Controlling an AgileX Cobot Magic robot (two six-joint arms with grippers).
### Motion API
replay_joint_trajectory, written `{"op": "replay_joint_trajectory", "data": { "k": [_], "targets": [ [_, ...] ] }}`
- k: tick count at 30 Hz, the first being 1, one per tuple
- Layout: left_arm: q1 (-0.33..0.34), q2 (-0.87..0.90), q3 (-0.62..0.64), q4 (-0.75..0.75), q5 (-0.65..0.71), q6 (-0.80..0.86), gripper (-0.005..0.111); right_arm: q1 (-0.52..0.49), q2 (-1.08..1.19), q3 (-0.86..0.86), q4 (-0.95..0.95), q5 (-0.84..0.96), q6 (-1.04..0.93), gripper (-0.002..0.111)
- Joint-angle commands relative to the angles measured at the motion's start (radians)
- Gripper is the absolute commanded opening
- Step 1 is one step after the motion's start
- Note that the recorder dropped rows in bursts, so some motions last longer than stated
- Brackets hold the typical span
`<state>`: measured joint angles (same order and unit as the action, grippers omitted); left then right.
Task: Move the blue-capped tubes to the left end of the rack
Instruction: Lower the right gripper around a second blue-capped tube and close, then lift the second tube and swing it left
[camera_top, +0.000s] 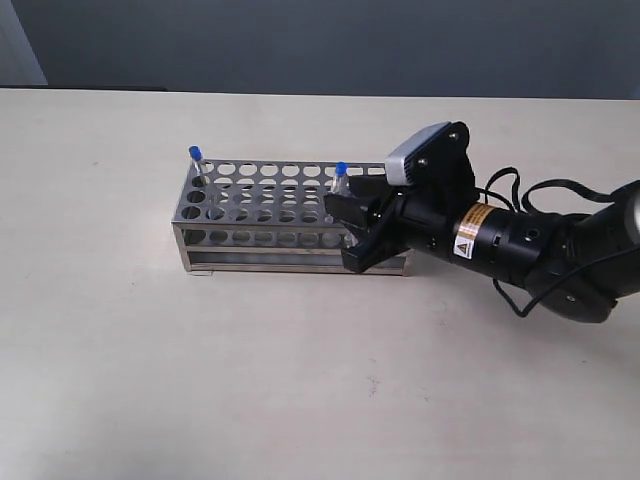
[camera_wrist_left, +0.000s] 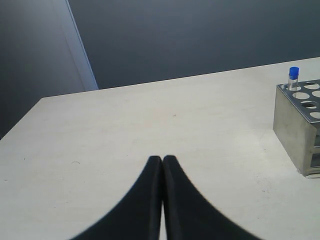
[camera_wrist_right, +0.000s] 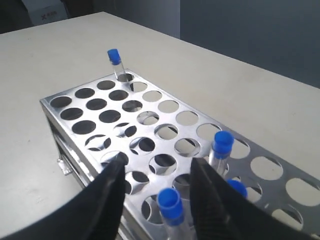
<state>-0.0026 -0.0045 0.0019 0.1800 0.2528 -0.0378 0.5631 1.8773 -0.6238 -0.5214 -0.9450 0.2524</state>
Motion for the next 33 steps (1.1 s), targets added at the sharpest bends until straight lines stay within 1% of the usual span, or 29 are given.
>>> {"op": "replay_joint_trajectory", "data": {
  "k": [1, 5, 10, 12, 14, 15, 17, 25, 29, 33],
  "targets": [
    [-0.007, 0.004, -0.002, -0.002, -0.013, -0.003, 0.0, -0.002, 0.003, -0.011, -0.023, 0.066, 0.014, 0.041],
    [-0.007, 0.004, -0.002, -0.002, -0.013, -0.003, 0.0, -0.002, 0.003, -0.011, -0.028, 0.118, 0.014, 0.041],
    [-0.007, 0.004, -0.002, -0.002, -0.013, -0.003, 0.0, -0.002, 0.003, -0.011, -0.019, 0.113, 0.014, 0.04],
    [-0.007, 0.004, -0.002, -0.002, -0.013, -0.003, 0.0, -0.002, 0.003, -0.011, -0.016, 0.113, 0.014, 0.034],
    [-0.007, 0.004, -0.002, -0.002, -0.013, -0.003, 0.0, -0.002, 0.003, -0.011, -0.016, 0.111, 0.014, 0.016],
    [-0.007, 0.004, -0.002, -0.002, -0.013, -0.003, 0.0, -0.002, 0.003, -0.011, -0.016, 0.109, 0.014, 0.011],
    [-0.007, 0.004, -0.002, -0.002, -0.013, -0.003, 0.0, -0.002, 0.003, -0.011, -0.016, 0.103, 0.014, 0.006],
    [-0.007, 0.004, -0.002, -0.002, -0.013, -0.003, 0.0, -0.002, -0.047, -0.011, -0.016, 0.022, 0.014, 0.006],
    [-0.007, 0.004, -0.002, -0.002, -0.013, -0.003, 0.0, -0.002, -0.125, -0.016, -0.016, 0.022, 0.01, 0.006],
    [-0.007, 0.004, -0.002, -0.002, -0.013, -0.003, 0.0, -0.002, -0.189, -0.064, -0.057, 0.073, 0.014, 0.006]
  ]
}}
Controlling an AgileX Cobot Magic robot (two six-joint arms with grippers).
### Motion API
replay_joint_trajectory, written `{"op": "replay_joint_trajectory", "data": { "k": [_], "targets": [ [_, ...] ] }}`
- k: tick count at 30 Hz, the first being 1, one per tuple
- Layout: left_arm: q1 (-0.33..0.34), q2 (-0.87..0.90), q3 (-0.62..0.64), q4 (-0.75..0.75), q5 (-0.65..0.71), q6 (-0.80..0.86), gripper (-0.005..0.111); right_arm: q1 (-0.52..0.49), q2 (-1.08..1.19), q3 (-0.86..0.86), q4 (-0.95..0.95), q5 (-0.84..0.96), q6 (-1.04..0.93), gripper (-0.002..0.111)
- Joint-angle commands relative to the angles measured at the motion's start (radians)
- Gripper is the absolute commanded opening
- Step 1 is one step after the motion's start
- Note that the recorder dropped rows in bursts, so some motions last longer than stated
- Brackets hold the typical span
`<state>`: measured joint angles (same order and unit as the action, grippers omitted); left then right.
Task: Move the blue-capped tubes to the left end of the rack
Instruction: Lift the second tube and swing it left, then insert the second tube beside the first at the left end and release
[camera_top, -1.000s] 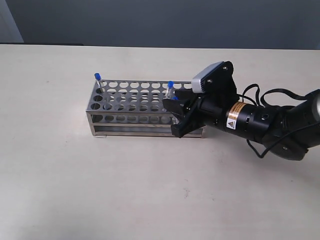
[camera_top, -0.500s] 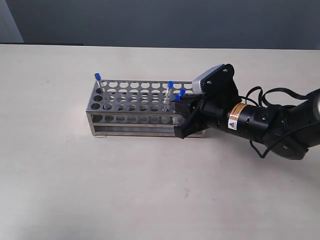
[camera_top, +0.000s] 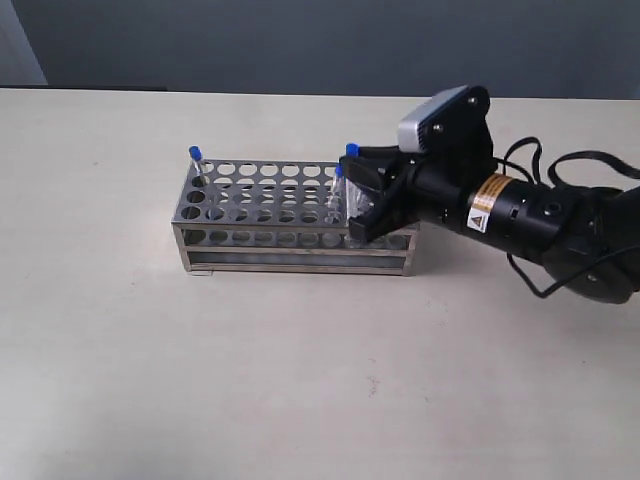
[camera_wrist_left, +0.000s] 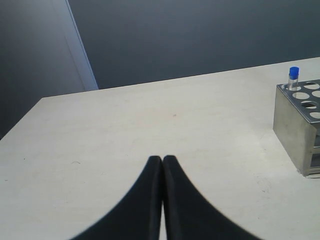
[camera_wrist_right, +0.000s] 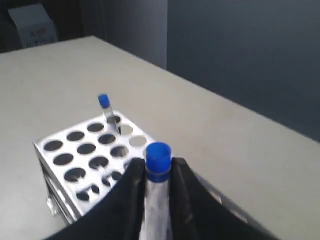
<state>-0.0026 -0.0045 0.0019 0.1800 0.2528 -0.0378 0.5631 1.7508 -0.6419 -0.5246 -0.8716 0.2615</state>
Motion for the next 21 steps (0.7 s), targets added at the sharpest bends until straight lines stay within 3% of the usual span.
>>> {"op": "replay_joint_trajectory", "data": {
  "k": [1, 4, 12, 21],
  "targets": [
    [-0.007, 0.004, -0.002, -0.002, -0.013, -0.003, 0.0, -0.002, -0.078, -0.084, -0.07, 0.013, 0.021, 0.006],
    [-0.007, 0.004, -0.002, -0.002, -0.013, -0.003, 0.0, 0.011, -0.069, -0.168, -0.136, 0.052, 0.113, 0.006],
    [-0.007, 0.004, -0.002, -0.002, -0.013, -0.003, 0.0, 0.219, 0.181, -0.459, -0.134, 0.131, 0.118, 0.006],
    [-0.007, 0.004, -0.002, -0.002, -0.013, -0.003, 0.0, 0.236, 0.354, -0.661, -0.097, 0.212, 0.12, 0.006]
  ]
}}
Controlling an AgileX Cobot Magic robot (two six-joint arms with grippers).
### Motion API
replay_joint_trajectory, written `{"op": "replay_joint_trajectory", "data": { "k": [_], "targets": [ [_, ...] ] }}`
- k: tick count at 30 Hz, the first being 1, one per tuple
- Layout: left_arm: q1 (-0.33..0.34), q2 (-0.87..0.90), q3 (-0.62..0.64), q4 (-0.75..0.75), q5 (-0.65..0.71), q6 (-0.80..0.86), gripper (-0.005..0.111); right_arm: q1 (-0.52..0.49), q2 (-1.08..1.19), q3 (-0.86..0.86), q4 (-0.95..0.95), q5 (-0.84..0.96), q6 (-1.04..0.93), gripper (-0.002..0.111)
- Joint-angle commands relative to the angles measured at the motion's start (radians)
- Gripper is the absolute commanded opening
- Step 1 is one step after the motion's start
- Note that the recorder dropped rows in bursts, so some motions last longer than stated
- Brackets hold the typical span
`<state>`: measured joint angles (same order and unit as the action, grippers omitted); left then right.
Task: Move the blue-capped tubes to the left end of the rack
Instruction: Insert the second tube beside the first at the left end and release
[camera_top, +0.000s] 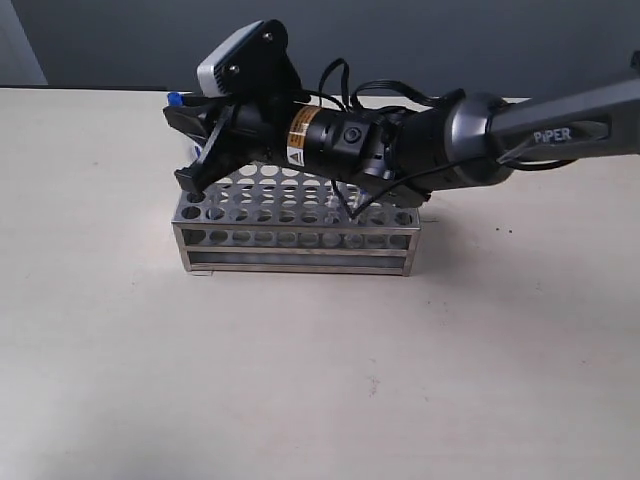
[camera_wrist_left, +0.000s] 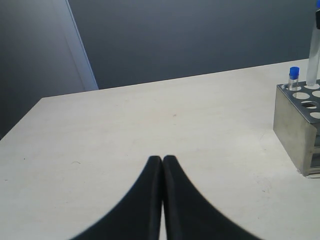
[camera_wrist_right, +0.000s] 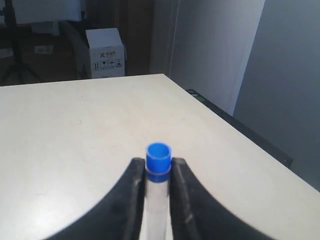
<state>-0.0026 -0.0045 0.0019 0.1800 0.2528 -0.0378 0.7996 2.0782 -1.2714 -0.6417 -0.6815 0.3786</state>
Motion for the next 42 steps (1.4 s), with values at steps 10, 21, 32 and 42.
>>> {"op": "replay_joint_trajectory", "data": {
  "k": [10, 21, 32, 42],
  "targets": [
    [-0.007, 0.004, -0.002, -0.002, -0.013, -0.003, 0.0, -0.001, 0.104, -0.077, 0.038, 0.03, 0.002, 0.006],
    [-0.007, 0.004, -0.002, -0.002, -0.013, -0.003, 0.0, -0.001, 0.13, -0.077, 0.041, 0.07, 0.022, 0.006],
    [-0.007, 0.004, -0.002, -0.002, -0.013, -0.003, 0.0, -0.001, 0.13, -0.077, 0.039, 0.07, 0.038, 0.032],
    [-0.007, 0.004, -0.002, -0.002, -0.013, -0.003, 0.0, -0.009, 0.036, -0.077, 0.071, 0.204, 0.072, 0.036]
  ]
}}
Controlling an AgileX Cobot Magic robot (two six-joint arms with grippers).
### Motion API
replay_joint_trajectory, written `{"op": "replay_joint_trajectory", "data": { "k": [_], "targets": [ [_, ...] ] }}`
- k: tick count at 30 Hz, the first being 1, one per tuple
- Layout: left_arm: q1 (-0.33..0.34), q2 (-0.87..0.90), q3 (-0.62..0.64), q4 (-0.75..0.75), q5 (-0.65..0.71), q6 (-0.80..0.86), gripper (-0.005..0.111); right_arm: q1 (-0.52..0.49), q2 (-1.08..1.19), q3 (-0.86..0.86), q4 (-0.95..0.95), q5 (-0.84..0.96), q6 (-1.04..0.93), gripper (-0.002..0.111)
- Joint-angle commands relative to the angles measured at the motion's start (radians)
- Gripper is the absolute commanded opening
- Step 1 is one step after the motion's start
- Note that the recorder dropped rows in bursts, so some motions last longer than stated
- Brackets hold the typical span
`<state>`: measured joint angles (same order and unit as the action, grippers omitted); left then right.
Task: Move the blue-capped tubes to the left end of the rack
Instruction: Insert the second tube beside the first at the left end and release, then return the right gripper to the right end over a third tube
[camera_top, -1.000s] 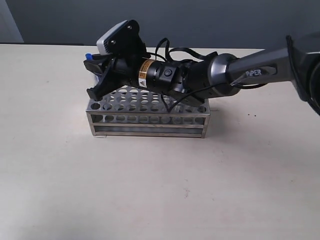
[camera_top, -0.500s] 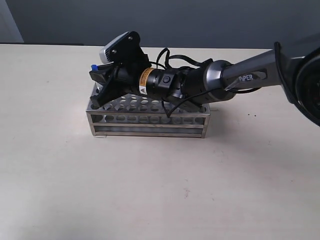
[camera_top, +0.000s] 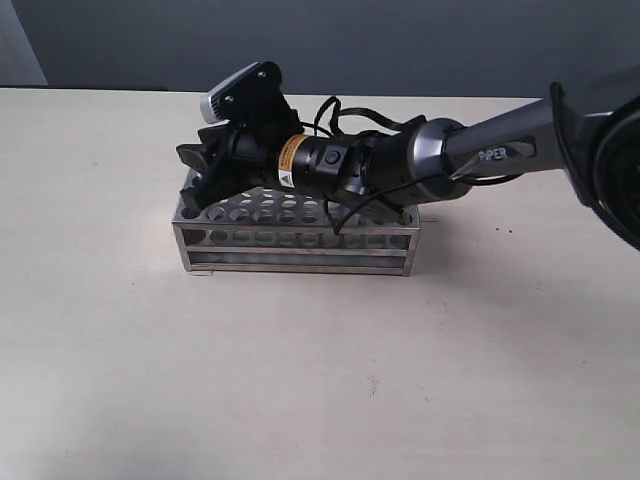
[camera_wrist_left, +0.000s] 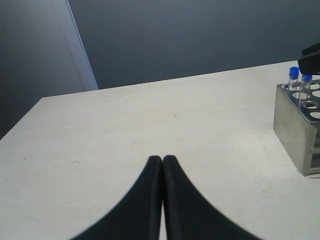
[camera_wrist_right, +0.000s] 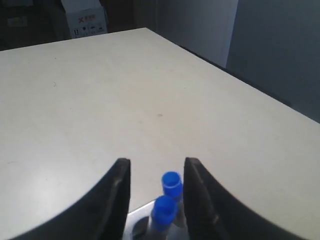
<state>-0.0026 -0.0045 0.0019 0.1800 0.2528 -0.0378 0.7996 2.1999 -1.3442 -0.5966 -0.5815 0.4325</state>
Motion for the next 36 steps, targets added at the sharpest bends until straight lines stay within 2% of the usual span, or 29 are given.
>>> {"op": "replay_joint_trajectory", "data": {
  "k": [1, 4, 9, 18, 22, 25, 28, 36],
  "targets": [
    [-0.007, 0.004, -0.002, -0.002, -0.013, -0.003, 0.0, -0.014, -0.116, -0.004, 0.026, 0.148, 0.018, 0.036],
    [-0.007, 0.004, -0.002, -0.002, -0.013, -0.003, 0.0, -0.032, -0.204, 0.008, -0.008, 0.251, 0.0, 0.036],
    [-0.007, 0.004, -0.002, -0.002, -0.013, -0.003, 0.0, -0.104, -0.359, 0.151, 0.003, 0.241, -0.013, 0.036],
    [-0.007, 0.004, -0.002, -0.002, -0.013, -0.003, 0.0, -0.23, -0.542, 0.57, 0.041, -0.017, -0.026, 0.036],
    [-0.007, 0.004, -0.002, -0.002, -0.013, -0.003, 0.0, -0.253, -0.55, 0.712, 0.168, -0.161, -0.12, 0.036],
    [-0.007, 0.004, -0.002, -0.002, -0.013, -0.003, 0.0, -0.253, -0.548, 0.769, 0.215, -0.231, -0.163, 0.036],
    [-0.007, 0.004, -0.002, -0.002, -0.013, -0.003, 0.0, -0.253, -0.525, 0.772, 0.226, -0.228, -0.182, 0.036],
    [-0.007, 0.004, -0.002, -0.002, -0.013, -0.003, 0.0, -0.253, -0.36, 0.754, 0.26, -0.36, -0.197, 0.036]
  ]
}}
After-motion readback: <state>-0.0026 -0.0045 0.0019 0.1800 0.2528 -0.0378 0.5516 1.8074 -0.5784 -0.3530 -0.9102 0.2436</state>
